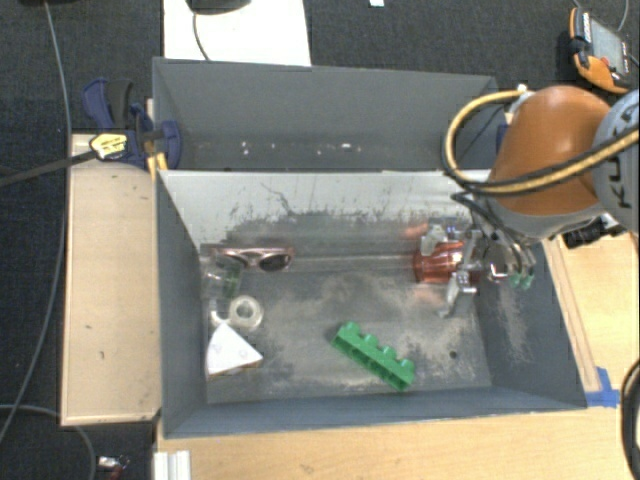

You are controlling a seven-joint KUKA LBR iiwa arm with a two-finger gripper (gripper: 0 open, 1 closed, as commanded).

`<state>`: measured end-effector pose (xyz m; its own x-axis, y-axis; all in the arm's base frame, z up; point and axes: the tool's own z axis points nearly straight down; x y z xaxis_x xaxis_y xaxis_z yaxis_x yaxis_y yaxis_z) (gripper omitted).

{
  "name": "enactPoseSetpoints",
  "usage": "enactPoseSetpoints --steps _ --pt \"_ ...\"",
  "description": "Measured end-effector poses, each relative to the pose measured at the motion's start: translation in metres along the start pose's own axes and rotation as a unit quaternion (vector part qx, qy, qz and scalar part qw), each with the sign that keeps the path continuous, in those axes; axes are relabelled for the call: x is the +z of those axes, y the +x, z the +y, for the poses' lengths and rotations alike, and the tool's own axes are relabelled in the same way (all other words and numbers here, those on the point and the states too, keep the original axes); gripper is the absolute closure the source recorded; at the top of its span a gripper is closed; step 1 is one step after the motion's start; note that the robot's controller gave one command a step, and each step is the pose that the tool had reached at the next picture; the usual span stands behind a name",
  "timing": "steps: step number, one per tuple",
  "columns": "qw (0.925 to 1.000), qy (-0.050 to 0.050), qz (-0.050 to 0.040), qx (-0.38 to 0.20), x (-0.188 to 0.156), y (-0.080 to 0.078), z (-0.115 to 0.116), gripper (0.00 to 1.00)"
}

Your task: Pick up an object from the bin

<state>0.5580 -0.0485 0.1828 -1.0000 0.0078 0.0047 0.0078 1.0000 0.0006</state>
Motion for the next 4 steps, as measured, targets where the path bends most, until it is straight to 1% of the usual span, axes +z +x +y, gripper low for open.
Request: enactPoseSetpoints --steps 1,2,3,4 --pt "1.0 0.0 -0.0037 -0.001 -0.005 -0.001 0.0 0.0" --pt "0.9998 -0.001 0.0003 -0.019 0.114 0.068 0.086 0.0" --pt "0.9983 0.002 -0.0117 -0.058 0.066 0.034 0.07 0.0" --pt "0.9977 0.0 0.0002 0.068 0.083 0.08 0.093 0.0"
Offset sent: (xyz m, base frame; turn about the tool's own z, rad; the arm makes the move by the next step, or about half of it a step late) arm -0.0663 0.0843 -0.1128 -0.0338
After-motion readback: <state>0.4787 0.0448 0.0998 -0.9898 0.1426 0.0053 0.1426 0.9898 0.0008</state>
